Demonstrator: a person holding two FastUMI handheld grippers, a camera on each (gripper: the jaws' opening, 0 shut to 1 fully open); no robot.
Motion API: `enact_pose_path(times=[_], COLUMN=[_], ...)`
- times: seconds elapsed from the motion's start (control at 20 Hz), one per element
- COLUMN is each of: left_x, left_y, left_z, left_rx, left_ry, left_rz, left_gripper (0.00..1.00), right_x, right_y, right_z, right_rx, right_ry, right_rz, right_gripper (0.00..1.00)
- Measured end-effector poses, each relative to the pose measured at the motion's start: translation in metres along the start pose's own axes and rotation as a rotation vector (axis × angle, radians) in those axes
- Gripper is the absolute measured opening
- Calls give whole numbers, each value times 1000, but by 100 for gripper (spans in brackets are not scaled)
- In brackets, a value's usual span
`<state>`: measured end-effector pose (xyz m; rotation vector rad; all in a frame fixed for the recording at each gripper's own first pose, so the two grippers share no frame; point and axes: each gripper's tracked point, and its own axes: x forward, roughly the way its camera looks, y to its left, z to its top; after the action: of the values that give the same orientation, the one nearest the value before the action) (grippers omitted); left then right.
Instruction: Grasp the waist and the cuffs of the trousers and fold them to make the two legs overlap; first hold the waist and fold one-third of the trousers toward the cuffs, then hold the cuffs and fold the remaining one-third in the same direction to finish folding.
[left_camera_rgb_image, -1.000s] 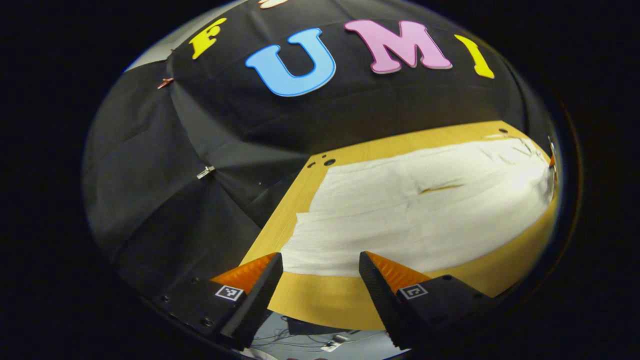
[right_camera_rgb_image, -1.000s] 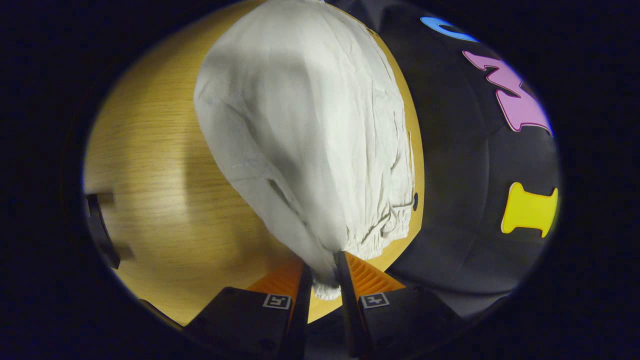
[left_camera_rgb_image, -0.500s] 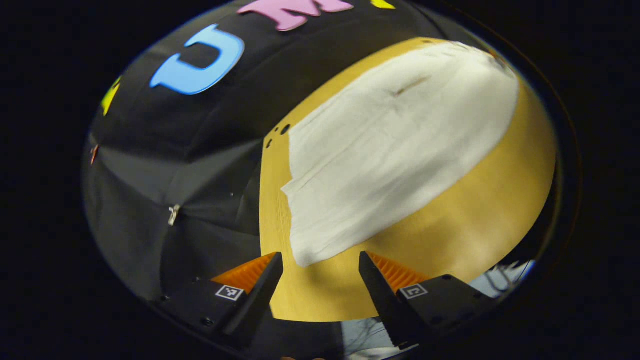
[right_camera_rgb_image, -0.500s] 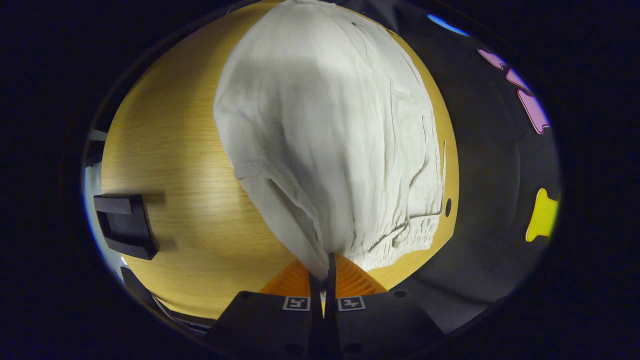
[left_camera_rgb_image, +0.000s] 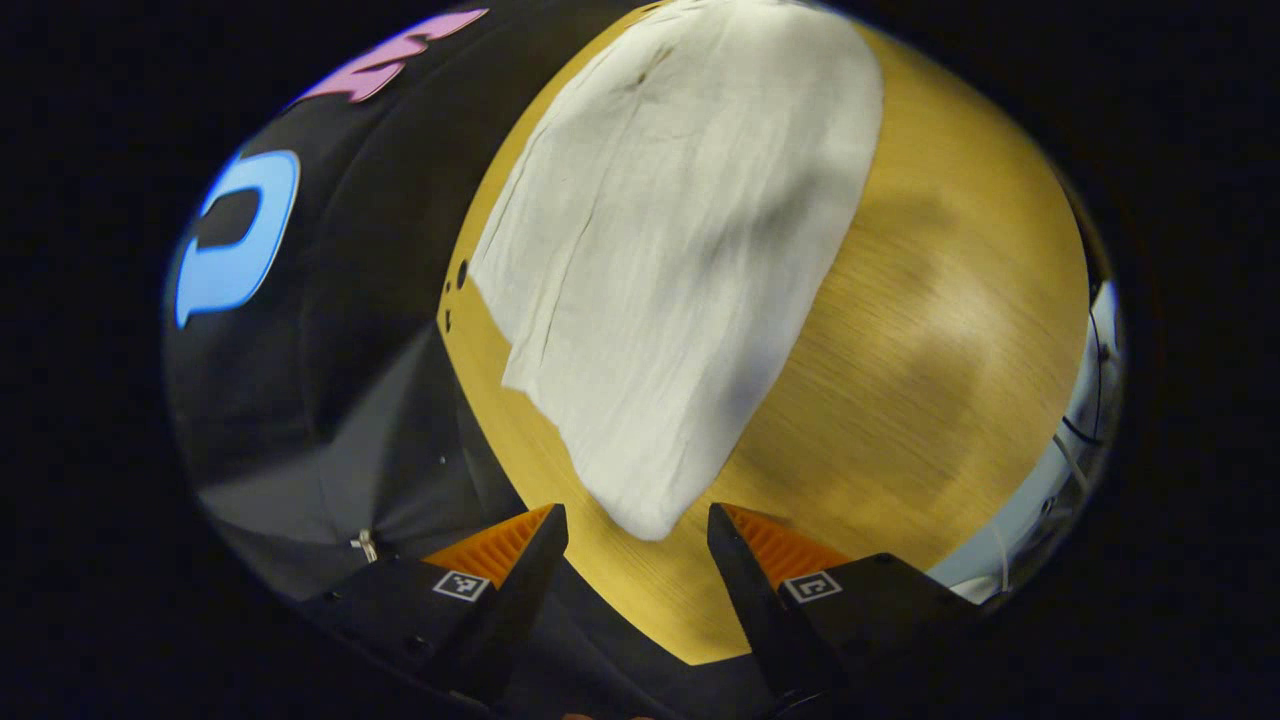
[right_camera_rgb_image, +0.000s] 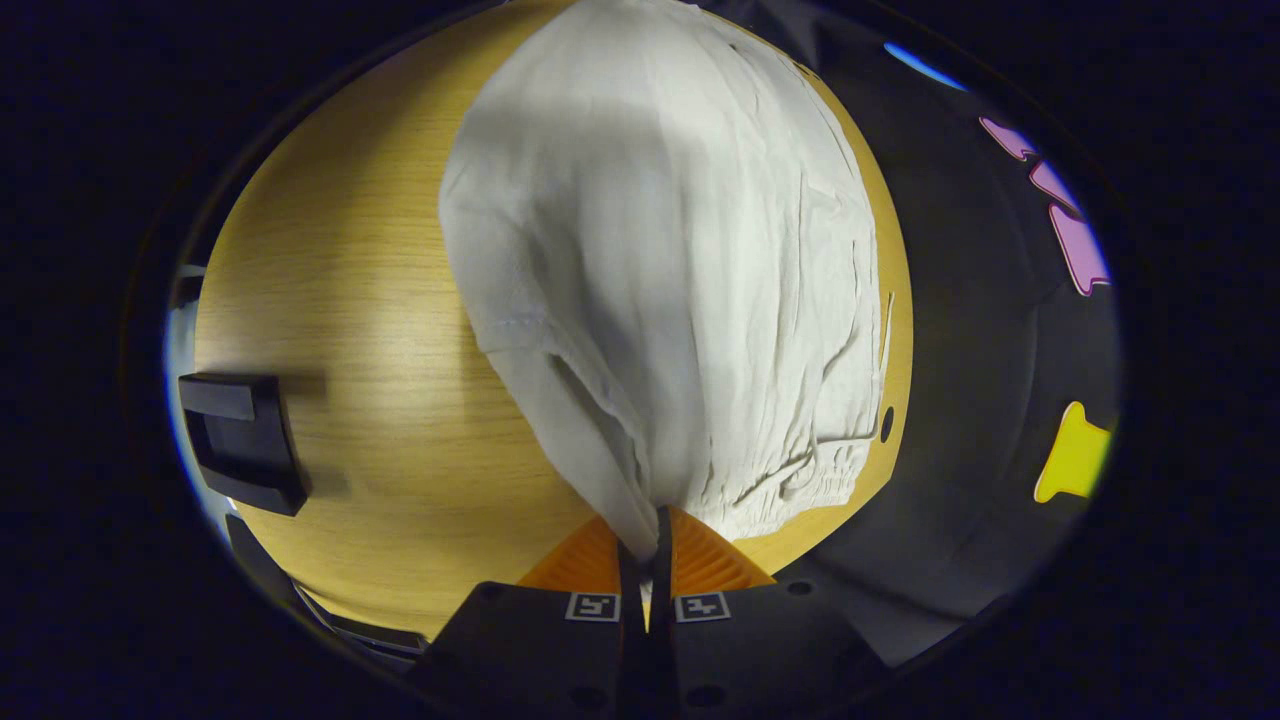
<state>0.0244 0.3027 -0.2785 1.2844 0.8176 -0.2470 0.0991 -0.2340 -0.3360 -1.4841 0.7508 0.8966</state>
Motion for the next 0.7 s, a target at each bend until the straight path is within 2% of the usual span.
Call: enact_pose_path(times=[0.1, 0.2, 0.25, 0.35, 0.4, 0.5, 0.6, 0.65, 0.7], left_x=[13, 19, 25, 30, 33, 35, 33, 35, 36], left_y=[8, 11, 16, 20, 19, 15, 11, 10, 9], left_z=[9, 16, 22, 28, 30, 29, 29, 28, 27], left_rx=[90, 130, 146, 157, 167, 190, 190, 180, 167], left_ry=[-20, -10, -10, -4, -6, -2, -1, 3, 3], left_rz=[-54, -98, -106, -121, -133, -168, -183, -178, -168], left_gripper=[88, 78, 66, 56, 56, 47, 31, 20, 15], right_x=[0, 0, 0, -1, 1, 0, 0, 1, 0], right_y=[-1, -1, -1, -1, -1, -1, -2, -3, -3], right_z=[0, 0, 0, 0, 0, 1, 0, -1, -1], right_rx=[4, 3, 1, -1, -3, 1, 3, 2, 1], right_ry=[8, 13, 15, 19, 20, 21, 26, 28, 29], right_rz=[2, 1, 0, -2, -2, -2, -5, -7, -9], right_gripper=[5, 5, 5, 5, 5, 5, 5, 5, 5])
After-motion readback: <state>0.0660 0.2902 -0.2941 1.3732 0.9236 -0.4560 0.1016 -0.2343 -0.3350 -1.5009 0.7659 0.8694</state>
